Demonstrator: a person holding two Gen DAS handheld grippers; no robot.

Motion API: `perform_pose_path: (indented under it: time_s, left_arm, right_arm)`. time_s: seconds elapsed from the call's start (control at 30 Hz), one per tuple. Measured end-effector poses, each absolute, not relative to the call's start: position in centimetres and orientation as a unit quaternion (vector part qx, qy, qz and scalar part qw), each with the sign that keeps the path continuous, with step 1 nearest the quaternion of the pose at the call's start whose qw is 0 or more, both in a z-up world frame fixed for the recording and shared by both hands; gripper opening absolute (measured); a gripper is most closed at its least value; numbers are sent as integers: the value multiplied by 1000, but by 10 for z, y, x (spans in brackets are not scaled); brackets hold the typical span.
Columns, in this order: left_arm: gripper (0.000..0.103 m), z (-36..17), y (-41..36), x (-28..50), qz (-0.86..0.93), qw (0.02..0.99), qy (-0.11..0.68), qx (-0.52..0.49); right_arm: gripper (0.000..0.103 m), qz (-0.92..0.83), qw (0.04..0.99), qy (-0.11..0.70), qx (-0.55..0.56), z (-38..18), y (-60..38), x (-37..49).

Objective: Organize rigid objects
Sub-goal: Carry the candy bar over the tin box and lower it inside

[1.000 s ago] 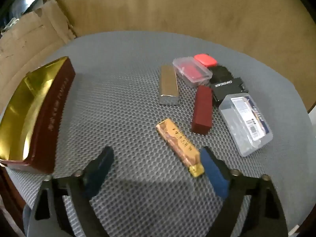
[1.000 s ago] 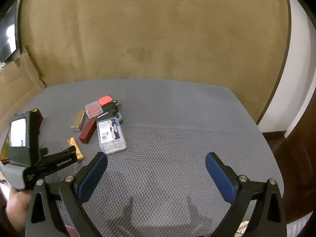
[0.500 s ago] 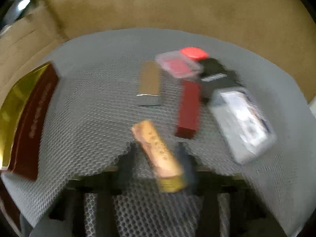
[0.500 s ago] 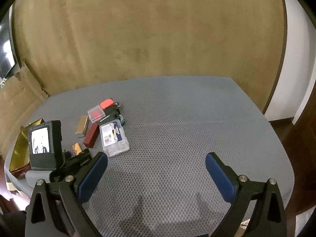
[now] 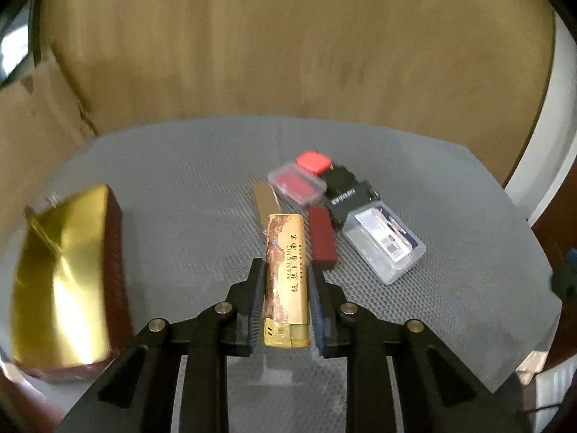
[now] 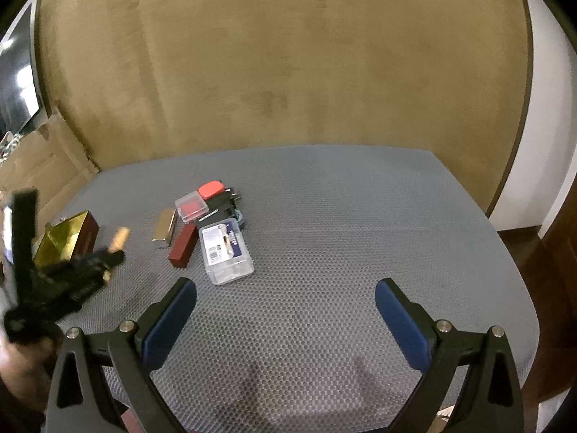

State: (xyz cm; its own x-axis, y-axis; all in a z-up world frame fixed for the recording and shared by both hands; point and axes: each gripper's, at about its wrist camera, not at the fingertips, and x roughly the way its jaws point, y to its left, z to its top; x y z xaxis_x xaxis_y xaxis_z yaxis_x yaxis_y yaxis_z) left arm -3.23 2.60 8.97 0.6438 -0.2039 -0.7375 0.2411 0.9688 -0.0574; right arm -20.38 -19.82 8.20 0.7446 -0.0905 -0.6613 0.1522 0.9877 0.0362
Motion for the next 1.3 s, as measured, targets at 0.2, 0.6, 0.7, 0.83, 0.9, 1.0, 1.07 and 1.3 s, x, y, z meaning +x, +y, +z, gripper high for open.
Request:
perform_pose_path:
  time_s: [0.2, 0.6, 0.7, 0.83, 0.9, 1.0, 1.07, 1.3]
  left_arm:
    - [20, 113, 59, -39, -104, 926, 361, 27]
    - [20, 110, 151, -22, 4, 927, 374, 5]
    - [20, 107, 172, -17, 29, 924, 381, 9]
    - [20, 96, 197, -7, 64, 919, 389, 19]
    - [20, 91, 208, -3, 72, 917, 393, 19]
    - [20, 82, 220, 1, 85, 911, 403, 16]
    - [20, 77, 223, -1, 93, 908, 408, 20]
    - [21, 55, 224, -2, 108, 898, 427, 23]
  right_arm:
    - [102, -58, 932, 356, 47, 79, -195, -203]
    - [102, -49, 930, 362, 35, 75, -183, -201]
    - [102, -44, 931, 361, 31, 75, -180, -202]
    - [102, -41, 932, 360, 28, 76, -176, -202]
    - [102, -40, 931, 362, 26, 75, -174, -202]
    - [102, -37, 929, 367, 27, 72, -173, -201]
    - [102, -35, 928, 369, 26, 71, -172, -201]
    - [102, -30, 925, 378, 24, 66, -170, -200]
